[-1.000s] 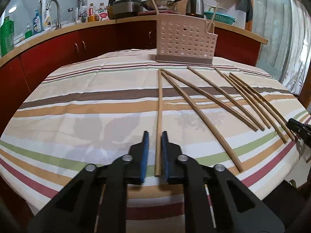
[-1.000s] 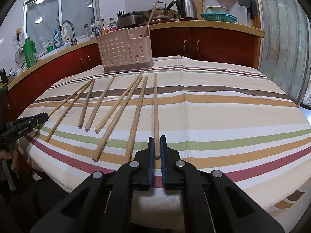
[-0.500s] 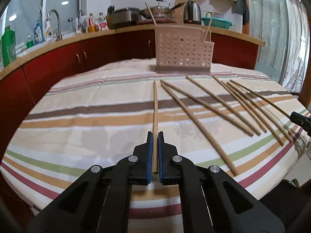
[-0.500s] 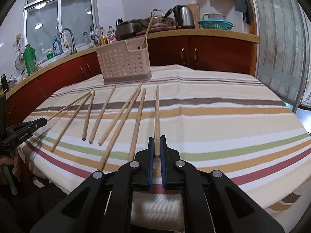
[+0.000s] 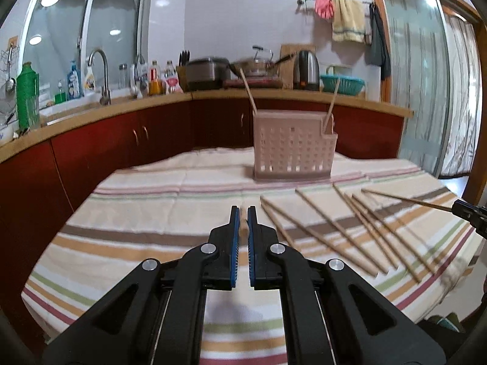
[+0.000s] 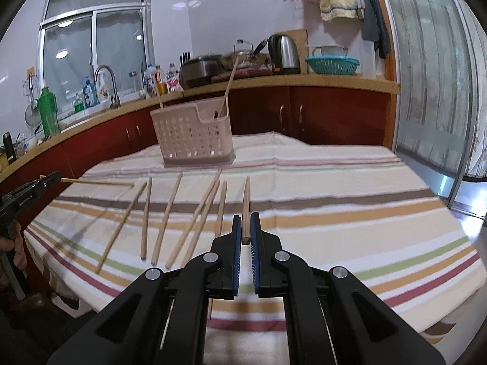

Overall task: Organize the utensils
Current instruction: 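Lift both chopsticks upright and carry them over the utensil holder, then lower both chopsticks into the holder and open both tools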

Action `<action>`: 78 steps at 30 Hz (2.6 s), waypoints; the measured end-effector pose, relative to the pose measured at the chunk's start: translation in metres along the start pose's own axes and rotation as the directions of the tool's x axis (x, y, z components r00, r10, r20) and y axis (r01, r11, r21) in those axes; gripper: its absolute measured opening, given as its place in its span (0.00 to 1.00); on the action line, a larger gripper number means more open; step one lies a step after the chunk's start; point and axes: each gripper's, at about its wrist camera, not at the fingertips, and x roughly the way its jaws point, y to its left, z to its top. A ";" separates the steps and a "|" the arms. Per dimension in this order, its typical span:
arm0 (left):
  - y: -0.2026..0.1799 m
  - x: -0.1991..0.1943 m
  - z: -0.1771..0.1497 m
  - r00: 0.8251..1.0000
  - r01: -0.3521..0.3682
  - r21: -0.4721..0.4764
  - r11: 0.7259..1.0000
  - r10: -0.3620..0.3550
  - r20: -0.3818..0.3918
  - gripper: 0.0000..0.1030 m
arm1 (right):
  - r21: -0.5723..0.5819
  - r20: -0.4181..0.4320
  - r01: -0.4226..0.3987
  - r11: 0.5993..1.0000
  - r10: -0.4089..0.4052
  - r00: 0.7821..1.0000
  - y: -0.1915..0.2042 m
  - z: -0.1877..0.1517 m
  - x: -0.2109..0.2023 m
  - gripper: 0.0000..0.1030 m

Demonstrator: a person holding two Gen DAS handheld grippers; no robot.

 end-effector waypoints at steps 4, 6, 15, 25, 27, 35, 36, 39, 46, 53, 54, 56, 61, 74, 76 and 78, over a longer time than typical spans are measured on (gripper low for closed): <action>0.004 -0.003 0.017 1.000 0.015 -0.023 1.000 -0.014 0.027 0.05 | -0.003 0.029 0.003 1.000 -0.003 1.000 0.001 0.018 -0.005 0.07; 0.006 -0.002 0.024 0.999 0.024 -0.033 0.999 -0.023 0.034 0.05 | -0.006 0.042 0.002 1.000 -0.002 0.999 0.002 0.028 -0.006 0.07; 0.007 0.010 0.050 0.997 0.044 -0.030 0.999 -0.042 0.063 0.05 | -0.038 0.080 -0.002 0.999 0.005 0.997 0.008 0.068 0.000 0.07; 0.010 0.031 0.073 0.995 0.047 -0.016 0.999 -0.045 0.091 0.05 | -0.054 0.119 -0.030 0.998 0.036 0.992 0.013 0.099 0.033 0.07; 0.010 0.036 0.077 0.994 0.050 -0.017 0.999 -0.048 0.095 0.06 | -0.058 0.120 -0.035 0.998 0.042 0.992 0.015 0.102 0.042 0.07; 0.015 0.054 0.091 0.993 0.049 -0.011 0.999 -0.047 0.108 0.06 | -0.077 0.145 -0.053 0.996 0.063 0.987 0.026 0.124 0.066 0.07; 0.015 0.056 0.093 0.993 0.048 -0.010 0.999 -0.047 0.110 0.06 | -0.080 0.150 -0.054 0.995 0.066 0.987 0.026 0.127 0.067 0.07; 0.016 0.062 0.098 0.992 0.051 -0.014 0.999 -0.050 0.114 0.06 | -0.095 0.172 -0.051 0.994 0.067 0.983 0.029 0.140 0.078 0.07; 0.018 0.080 0.108 0.991 0.058 -0.011 0.998 -0.057 0.121 0.06 | -0.072 0.186 -0.057 0.996 0.069 0.980 0.024 0.160 0.107 0.07; 0.014 0.092 0.137 0.984 0.097 -0.012 0.995 -0.094 0.148 0.06 | -0.066 0.201 -0.050 0.997 0.062 0.978 0.024 0.175 0.118 0.07; 0.014 0.093 0.143 0.983 0.104 -0.011 0.995 -0.101 0.155 0.06 | -0.070 0.207 -0.050 0.996 0.064 0.976 0.025 0.181 0.115 0.07; 0.013 0.091 0.157 0.978 0.120 -0.011 0.993 -0.116 0.174 0.06 | -0.067 0.224 -0.062 0.996 0.075 0.972 0.024 0.192 0.108 0.07; 0.011 0.081 0.196 0.960 0.149 -0.002 0.989 -0.144 0.239 0.06 | -0.061 0.273 -0.103 0.993 0.116 0.955 0.023 0.219 0.088 0.07; -0.021 0.091 0.269 0.909 0.182 0.059 0.982 -0.191 0.369 0.06 | -0.045 0.407 -0.221 0.974 0.220 0.886 0.030 0.275 0.095 0.07; -0.024 0.107 0.265 0.916 0.184 0.053 0.982 -0.190 0.352 0.06 | -0.045 0.412 -0.232 0.972 0.229 0.882 0.033 0.275 0.109 0.07; -0.027 0.120 0.260 0.924 0.177 0.050 0.983 -0.184 0.334 0.06 | -0.038 0.411 -0.236 0.971 0.231 0.882 0.035 0.273 0.121 0.07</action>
